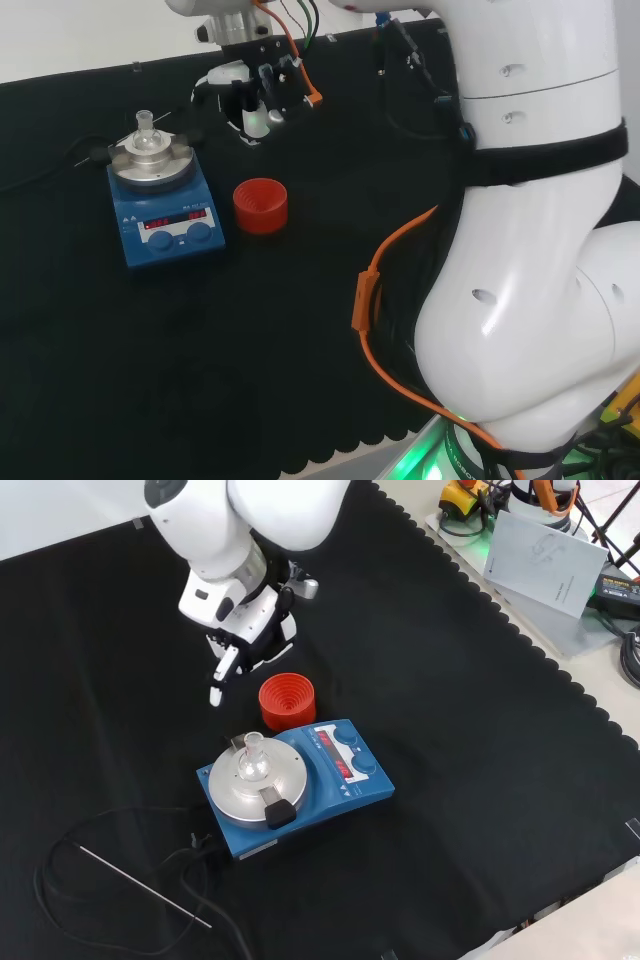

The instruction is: Turn on the heater.

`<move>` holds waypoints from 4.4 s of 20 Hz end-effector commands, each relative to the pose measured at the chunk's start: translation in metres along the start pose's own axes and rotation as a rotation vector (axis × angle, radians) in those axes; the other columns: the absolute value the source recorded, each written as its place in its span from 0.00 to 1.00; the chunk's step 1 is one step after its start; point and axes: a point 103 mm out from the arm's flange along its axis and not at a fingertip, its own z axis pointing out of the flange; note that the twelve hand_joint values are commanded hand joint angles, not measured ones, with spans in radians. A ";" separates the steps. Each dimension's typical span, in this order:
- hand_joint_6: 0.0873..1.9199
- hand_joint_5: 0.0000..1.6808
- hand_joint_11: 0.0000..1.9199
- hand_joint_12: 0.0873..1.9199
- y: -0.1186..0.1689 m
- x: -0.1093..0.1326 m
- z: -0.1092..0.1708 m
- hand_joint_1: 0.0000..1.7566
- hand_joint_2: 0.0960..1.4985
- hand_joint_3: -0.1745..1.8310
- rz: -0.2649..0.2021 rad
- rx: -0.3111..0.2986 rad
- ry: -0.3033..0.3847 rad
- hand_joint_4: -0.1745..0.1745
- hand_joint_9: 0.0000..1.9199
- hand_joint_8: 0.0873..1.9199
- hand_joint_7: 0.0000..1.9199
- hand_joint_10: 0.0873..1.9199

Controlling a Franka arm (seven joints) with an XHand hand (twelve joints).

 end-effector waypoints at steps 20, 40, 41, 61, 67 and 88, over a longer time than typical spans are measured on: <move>0.33 0.05 0.65 0.49 -0.049 0.036 -0.004 0.91 0.09 0.83 -0.037 -0.040 0.044 0.22 0.68 0.70 0.65 0.58; 0.33 0.04 0.66 0.52 -0.087 0.071 0.002 0.92 0.07 0.86 -0.018 -0.133 0.053 0.24 0.69 0.73 0.65 0.61; 0.32 0.04 0.66 0.53 -0.088 0.077 0.003 0.92 0.07 0.86 -0.019 -0.131 0.044 0.24 0.69 0.73 0.65 0.61; 0.32 0.03 0.66 0.54 -0.106 0.160 0.021 0.92 0.06 0.87 -0.032 -0.107 0.046 0.28 0.69 0.73 0.66 0.62; 0.31 0.02 0.66 0.54 -0.105 0.167 0.025 0.92 0.06 0.88 -0.030 -0.093 0.067 0.32 0.69 0.73 0.66 0.62; 0.30 0.02 0.66 0.55 -0.104 0.183 0.054 0.92 0.06 0.88 0.001 -0.015 0.081 0.33 0.69 0.74 0.66 0.63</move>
